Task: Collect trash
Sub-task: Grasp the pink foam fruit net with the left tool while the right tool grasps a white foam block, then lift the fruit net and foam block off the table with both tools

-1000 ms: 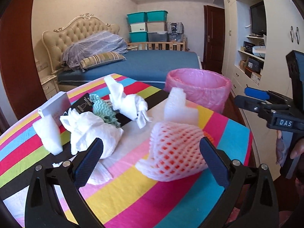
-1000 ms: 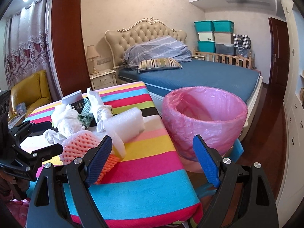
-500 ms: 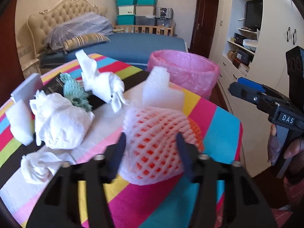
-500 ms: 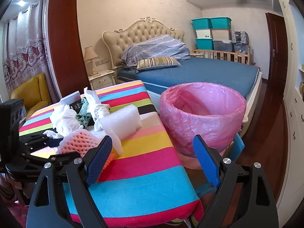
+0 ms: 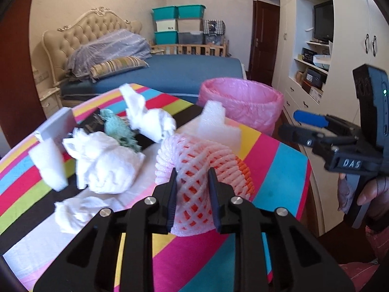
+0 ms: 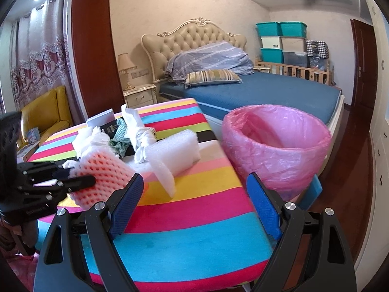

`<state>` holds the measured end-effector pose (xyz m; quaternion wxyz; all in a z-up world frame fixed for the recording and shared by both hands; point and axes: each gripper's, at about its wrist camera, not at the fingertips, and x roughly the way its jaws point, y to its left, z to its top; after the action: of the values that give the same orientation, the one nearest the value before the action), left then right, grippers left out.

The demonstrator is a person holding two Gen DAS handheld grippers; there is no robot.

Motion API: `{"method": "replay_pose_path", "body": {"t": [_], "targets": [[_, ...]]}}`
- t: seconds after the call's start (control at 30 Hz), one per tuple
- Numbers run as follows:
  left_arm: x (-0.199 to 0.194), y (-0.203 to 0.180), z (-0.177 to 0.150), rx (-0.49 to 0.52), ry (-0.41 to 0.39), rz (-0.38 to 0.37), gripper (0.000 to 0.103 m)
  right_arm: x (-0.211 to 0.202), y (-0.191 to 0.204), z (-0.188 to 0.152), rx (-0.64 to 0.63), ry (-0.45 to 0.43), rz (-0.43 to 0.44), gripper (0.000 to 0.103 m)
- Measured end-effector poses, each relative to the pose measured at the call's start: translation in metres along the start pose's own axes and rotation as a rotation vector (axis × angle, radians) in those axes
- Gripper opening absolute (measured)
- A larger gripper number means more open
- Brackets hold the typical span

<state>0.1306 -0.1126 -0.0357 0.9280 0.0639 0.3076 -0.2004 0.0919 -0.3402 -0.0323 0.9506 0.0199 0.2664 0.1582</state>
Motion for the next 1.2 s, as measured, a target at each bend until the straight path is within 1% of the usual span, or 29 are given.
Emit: {"method": "replay_pose_path", "body": {"t": [0.17,0.3,0.4,0.53,0.6,0.73,0.77,0.8,0.83,0.87,1.07,1.2], "targets": [[-0.010,0.014,-0.003,-0.036,-0.018,0.036,0.023,0.017,0.015,0.003,-0.024,0.038,0.016,0.077],[-0.016,0.024,-0.005,-0.063,-0.031,0.070,0.023,0.033,0.029,0.008,-0.055,0.060,0.009,0.073],[-0.021,0.032,-0.005,-0.076,-0.049,0.102,0.023,0.050,0.039,0.013,-0.073,0.096,-0.003,0.070],[-0.026,0.039,-0.008,-0.095,-0.062,0.121,0.023,0.070,0.048,0.017,-0.097,0.142,-0.021,0.064],[-0.027,0.041,-0.009,-0.099,-0.060,0.128,0.023,0.078,0.052,0.017,-0.106,0.158,-0.031,0.056],[-0.027,0.040,-0.011,-0.094,-0.059,0.140,0.024,0.088,0.055,0.016,-0.122,0.175,-0.034,0.050],[-0.026,0.039,-0.012,-0.091,-0.058,0.144,0.024,0.090,0.056,0.015,-0.129,0.179,-0.031,0.044],[-0.025,0.038,-0.013,-0.090,-0.059,0.146,0.024,0.091,0.057,0.014,-0.141,0.186,-0.028,0.031],[-0.025,0.037,-0.013,-0.089,-0.059,0.148,0.024,0.091,0.058,0.013,-0.147,0.186,-0.027,0.025],[-0.025,0.038,-0.013,-0.087,-0.059,0.149,0.024,0.089,0.059,0.012,-0.155,0.180,-0.025,0.021],[-0.024,0.034,-0.012,-0.079,-0.058,0.154,0.024,0.075,0.060,0.006,-0.169,0.143,-0.016,0.019],[-0.022,0.033,-0.012,-0.076,-0.057,0.157,0.024,0.062,0.058,0.003,-0.167,0.126,0.006,0.019]]}}
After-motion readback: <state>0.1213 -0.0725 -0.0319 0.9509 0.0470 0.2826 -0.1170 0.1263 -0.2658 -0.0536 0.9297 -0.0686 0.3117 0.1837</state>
